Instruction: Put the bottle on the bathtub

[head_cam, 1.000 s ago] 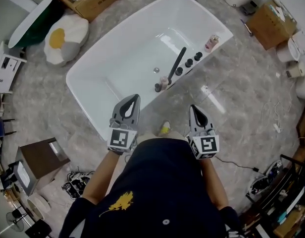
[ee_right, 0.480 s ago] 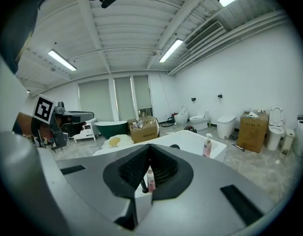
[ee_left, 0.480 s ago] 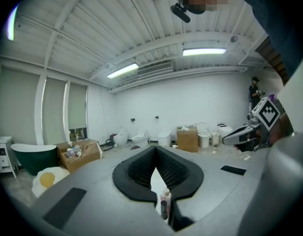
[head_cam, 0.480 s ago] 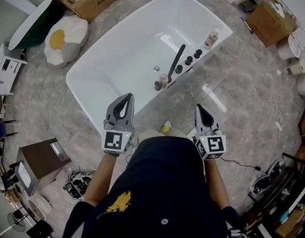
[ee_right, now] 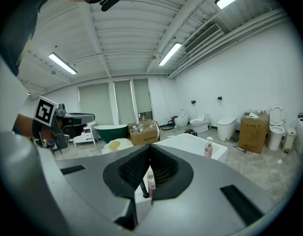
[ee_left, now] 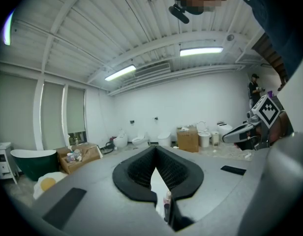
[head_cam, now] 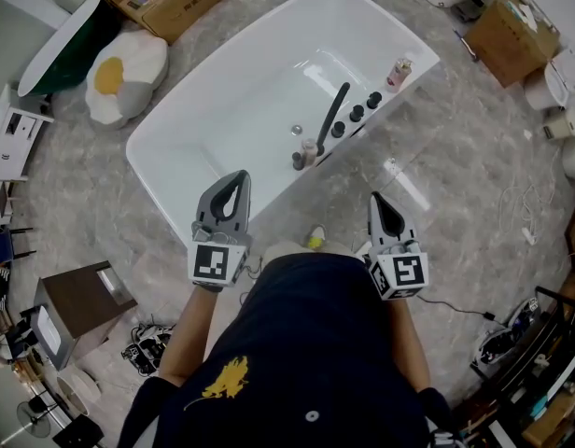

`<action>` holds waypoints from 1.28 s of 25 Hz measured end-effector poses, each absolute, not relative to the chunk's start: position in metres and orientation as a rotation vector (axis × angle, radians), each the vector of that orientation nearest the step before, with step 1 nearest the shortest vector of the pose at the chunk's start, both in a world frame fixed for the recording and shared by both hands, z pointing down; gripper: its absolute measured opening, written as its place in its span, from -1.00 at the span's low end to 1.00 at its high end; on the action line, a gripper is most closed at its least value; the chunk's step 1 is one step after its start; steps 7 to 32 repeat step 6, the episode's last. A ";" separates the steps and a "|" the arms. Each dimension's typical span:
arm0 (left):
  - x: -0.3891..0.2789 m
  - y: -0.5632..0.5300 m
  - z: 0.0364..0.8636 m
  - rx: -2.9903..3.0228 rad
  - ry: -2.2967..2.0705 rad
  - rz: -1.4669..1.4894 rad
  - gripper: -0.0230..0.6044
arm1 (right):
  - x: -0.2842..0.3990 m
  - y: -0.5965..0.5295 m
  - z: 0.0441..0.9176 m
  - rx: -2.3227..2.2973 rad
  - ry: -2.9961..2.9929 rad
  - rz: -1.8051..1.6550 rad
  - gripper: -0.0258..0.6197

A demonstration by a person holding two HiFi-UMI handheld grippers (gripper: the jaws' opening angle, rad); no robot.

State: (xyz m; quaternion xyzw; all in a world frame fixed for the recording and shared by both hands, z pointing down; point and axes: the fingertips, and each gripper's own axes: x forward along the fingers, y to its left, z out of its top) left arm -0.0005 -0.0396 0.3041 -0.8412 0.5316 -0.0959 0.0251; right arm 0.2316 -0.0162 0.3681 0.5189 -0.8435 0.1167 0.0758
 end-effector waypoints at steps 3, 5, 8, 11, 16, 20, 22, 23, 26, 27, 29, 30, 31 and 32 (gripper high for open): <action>0.001 -0.043 0.300 -2.600 1.640 -0.294 -0.87 | 0.233 -0.018 0.363 1.558 -2.534 0.339 -0.92; 0.002 -0.045 0.300 -2.597 1.638 -0.299 -0.87 | 0.235 -0.020 0.361 1.559 -2.536 0.333 -0.92; 0.002 -0.047 0.300 -2.596 1.636 -0.302 -0.87 | 0.236 -0.021 0.360 1.559 -2.537 0.331 -0.92; 0.002 -0.047 0.300 -2.596 1.636 -0.302 -0.87 | 0.236 -0.021 0.360 1.559 -2.537 0.331 -0.92; 0.002 -0.047 0.300 -2.596 1.636 -0.302 -0.87 | 0.236 -0.021 0.360 1.559 -2.537 0.331 -0.92; 0.002 -0.047 0.300 -2.596 1.636 -0.302 -0.87 | 0.236 -0.021 0.360 1.559 -2.537 0.331 -0.92; 0.002 -0.047 0.300 -2.596 1.636 -0.302 -0.87 | 0.236 -0.021 0.360 1.559 -2.537 0.331 -0.92; 0.002 -0.047 0.300 -2.596 1.636 -0.302 -0.87 | 0.236 -0.021 0.360 1.559 -2.537 0.331 -0.92; 0.002 -0.047 0.300 -2.596 1.636 -0.302 -0.87 | 0.236 -0.021 0.360 1.559 -2.537 0.331 -0.92; 0.002 -0.047 0.300 -2.596 1.636 -0.302 -0.87 | 0.236 -0.021 0.360 1.559 -2.537 0.331 -0.92; 0.002 -0.047 0.300 -2.596 1.636 -0.302 -0.87 | 0.236 -0.021 0.360 1.559 -2.537 0.331 -0.92; 0.002 -0.047 0.300 -2.596 1.636 -0.302 -0.87 | 0.236 -0.021 0.360 1.559 -2.537 0.331 -0.92; 0.002 -0.047 0.300 -2.596 1.636 -0.302 -0.87 | 0.236 -0.021 0.360 1.559 -2.537 0.331 -0.92; 0.002 -0.047 0.300 -2.596 1.636 -0.302 -0.87 | 0.236 -0.021 0.360 1.559 -2.537 0.331 -0.92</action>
